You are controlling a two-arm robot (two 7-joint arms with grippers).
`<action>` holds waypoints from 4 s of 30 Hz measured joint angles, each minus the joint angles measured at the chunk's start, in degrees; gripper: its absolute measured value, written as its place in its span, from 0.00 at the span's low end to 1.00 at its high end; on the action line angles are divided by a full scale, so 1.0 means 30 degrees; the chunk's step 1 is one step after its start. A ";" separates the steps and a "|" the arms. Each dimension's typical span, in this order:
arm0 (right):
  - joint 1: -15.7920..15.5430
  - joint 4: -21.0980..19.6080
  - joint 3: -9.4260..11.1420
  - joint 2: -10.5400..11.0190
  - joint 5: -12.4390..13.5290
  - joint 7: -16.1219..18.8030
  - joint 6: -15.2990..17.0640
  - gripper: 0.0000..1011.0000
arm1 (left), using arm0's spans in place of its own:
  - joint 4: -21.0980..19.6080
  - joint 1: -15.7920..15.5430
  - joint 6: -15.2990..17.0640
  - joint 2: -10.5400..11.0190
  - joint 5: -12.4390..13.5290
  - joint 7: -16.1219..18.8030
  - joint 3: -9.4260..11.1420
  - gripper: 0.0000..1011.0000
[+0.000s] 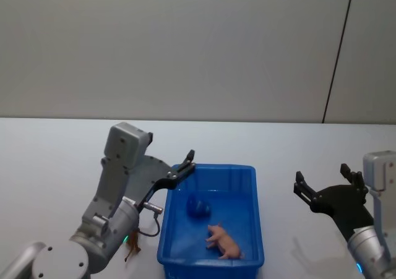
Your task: Pick up the two dolls from the table and place them into the box.
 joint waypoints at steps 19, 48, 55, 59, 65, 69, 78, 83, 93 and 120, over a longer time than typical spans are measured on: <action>-0.0044 -0.0062 0.0088 0.0077 0.0088 -0.0098 -0.0004 0.99 | 0.0055 0.0896 0.1885 0.1082 -0.3079 0.1070 -0.1144 0.99; -0.0050 -0.0074 0.0112 0.0100 0.0109 -0.0120 -0.0001 0.99 | 0.3595 -0.0767 0.5479 0.0345 -0.5328 0.0552 -0.1955 0.99; -0.0051 -0.0073 0.0111 0.0100 0.0110 -0.0120 -0.0001 0.99 | 0.4844 -0.1388 0.5773 -0.0020 -0.5417 0.0125 -0.1981 0.99; -0.0052 -0.0073 0.0111 0.0100 0.0109 -0.0120 -0.0002 0.99 | 0.5476 -0.1682 0.5806 -0.0223 -0.5466 -0.0131 -0.1983 0.99; -0.0051 -0.0072 0.0111 0.0099 0.0109 -0.0119 -0.0001 0.99 | 0.6303 -0.2038 0.5770 -0.0507 -0.5623 -0.0482 -0.1967 0.92; -0.0051 -0.0072 0.0111 0.0099 0.0109 -0.0119 -0.0002 0.99 | 0.6573 -0.2126 0.5721 -0.0630 -0.5711 -0.0595 -0.1933 0.82; -0.0051 -0.0072 0.0111 0.0099 0.0108 -0.0120 -0.0002 0.99 | 0.6674 -0.2080 0.5552 -0.0784 -0.5911 -0.0633 -0.1852 0.55; -0.0050 -0.0072 0.0111 0.0100 0.0108 -0.0119 -0.0002 0.99 | 0.6414 -0.1963 0.5509 -0.0793 -0.5945 -0.0499 -0.1831 0.39; -0.0050 -0.0072 0.0110 0.0099 0.0108 -0.0119 -0.0002 0.99 | 0.5366 -0.1760 0.5524 -0.0664 -0.5455 -0.0328 -0.1822 0.38; -0.0050 -0.0072 0.0110 0.0098 0.0107 -0.0119 -0.0002 0.99 | 0.2757 -0.2916 0.4705 -0.0473 -0.2526 -0.4829 -0.1816 0.38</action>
